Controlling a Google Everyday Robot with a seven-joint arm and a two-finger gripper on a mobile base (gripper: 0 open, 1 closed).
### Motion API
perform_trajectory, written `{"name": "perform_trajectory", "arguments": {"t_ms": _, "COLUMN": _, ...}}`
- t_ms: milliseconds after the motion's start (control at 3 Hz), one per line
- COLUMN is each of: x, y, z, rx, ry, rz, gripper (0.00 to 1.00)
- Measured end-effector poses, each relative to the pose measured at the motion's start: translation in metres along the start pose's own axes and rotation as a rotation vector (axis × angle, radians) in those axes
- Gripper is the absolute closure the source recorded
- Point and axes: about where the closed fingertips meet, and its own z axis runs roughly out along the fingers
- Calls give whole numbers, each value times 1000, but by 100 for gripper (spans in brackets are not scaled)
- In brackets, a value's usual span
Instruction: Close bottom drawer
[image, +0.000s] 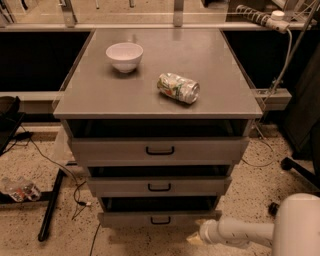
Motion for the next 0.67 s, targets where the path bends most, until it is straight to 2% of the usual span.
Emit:
{"name": "perform_trajectory", "arguments": {"t_ms": 333, "x": -23, "y": -46, "z": 14, "rx": 58, "ry": -14, "rz": -35, "gripper": 66}}
{"name": "perform_trajectory", "arguments": {"t_ms": 667, "x": -26, "y": -56, "z": 13, "rx": 74, "ry": -20, "rz": -35, "gripper": 62}}
